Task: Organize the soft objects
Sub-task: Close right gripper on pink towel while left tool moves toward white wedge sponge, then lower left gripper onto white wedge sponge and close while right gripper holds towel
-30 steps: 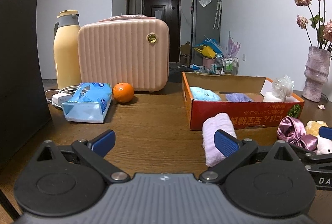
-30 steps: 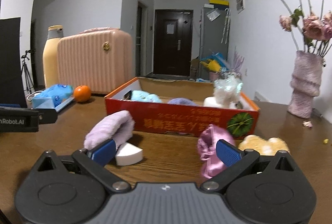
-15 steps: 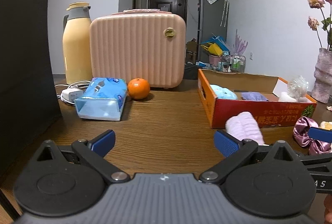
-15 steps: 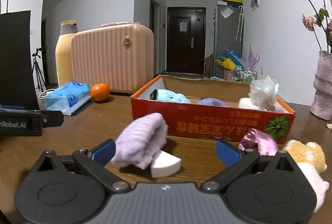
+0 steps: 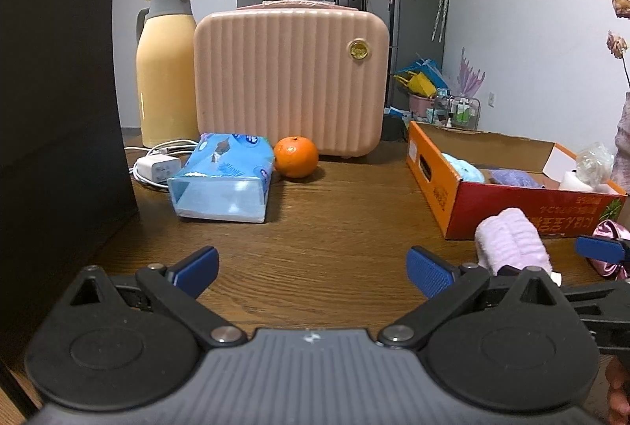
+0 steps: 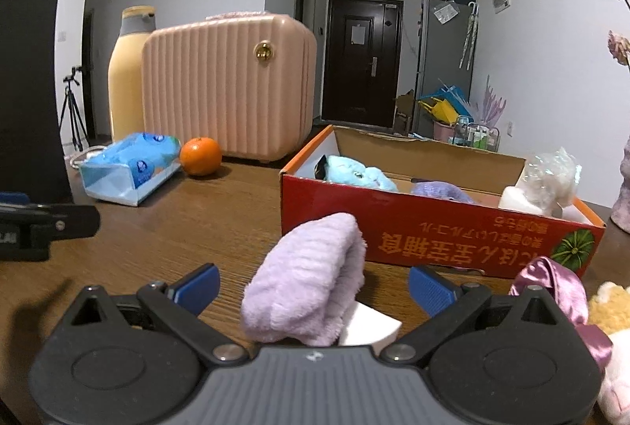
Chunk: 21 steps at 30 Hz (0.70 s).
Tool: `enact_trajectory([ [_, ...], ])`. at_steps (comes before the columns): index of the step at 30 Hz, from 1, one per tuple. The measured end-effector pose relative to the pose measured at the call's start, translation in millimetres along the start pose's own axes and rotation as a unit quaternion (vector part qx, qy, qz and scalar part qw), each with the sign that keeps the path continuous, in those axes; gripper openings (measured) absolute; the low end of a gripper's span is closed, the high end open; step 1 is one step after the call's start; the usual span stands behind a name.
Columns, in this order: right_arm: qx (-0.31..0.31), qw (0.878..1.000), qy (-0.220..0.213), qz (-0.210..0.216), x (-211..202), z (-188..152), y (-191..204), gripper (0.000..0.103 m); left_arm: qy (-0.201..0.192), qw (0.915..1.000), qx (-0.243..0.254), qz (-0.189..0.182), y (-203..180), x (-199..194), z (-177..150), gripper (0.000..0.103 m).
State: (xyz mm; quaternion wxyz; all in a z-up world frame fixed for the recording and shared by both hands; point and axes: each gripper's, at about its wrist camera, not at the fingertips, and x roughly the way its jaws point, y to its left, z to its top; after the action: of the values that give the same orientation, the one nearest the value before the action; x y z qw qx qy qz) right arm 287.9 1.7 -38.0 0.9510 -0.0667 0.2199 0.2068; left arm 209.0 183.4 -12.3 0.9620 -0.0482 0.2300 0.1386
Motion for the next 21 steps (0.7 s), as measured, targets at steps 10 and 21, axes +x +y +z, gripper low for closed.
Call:
enact_trajectory([
  [10, 0.002, 0.999, 0.035, 0.001, 26, 2, 1, 0.076, 0.008, 1.0, 0.001, -0.002, 4, 4, -1, 0.103],
  [21, 0.022, 0.999, 0.031, 0.008, 22, 0, -8, 0.037, 0.011, 0.9999, 0.0, -0.002, 4, 5, -2, 0.103],
])
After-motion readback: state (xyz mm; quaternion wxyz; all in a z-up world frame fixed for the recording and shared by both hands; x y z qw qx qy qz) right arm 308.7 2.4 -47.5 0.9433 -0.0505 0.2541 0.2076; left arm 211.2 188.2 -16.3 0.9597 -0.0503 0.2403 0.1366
